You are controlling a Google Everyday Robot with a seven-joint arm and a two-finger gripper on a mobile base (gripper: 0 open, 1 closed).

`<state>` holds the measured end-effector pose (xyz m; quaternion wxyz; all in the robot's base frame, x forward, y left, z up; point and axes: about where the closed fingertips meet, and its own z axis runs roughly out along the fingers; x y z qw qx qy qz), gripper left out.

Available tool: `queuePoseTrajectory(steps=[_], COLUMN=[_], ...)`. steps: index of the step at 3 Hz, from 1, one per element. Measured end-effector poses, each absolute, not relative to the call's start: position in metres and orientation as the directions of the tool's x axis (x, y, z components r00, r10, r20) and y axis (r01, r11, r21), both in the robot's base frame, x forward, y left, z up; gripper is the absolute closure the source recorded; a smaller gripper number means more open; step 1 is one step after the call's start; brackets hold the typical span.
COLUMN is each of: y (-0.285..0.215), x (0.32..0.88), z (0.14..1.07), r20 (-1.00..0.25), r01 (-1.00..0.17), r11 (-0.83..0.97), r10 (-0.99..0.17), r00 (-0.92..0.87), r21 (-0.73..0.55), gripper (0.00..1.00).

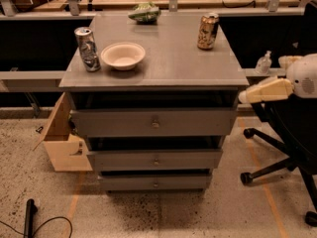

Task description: Pick orange can

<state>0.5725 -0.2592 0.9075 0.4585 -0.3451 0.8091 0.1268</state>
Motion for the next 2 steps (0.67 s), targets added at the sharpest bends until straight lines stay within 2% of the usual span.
queuePoseTrajectory(steps=[1,2], y=[-0.27,-0.279], x=[0.631,0.642], z=[0.927,0.94], r20=[-0.88,-0.896], r01=[-0.577,-0.523], r11=[0.794,0.824], r10=[-0.398,-0.381], r00=[-0.259,-0.229], r21=[-0.189,-0.217], gripper=[0.0,0.0])
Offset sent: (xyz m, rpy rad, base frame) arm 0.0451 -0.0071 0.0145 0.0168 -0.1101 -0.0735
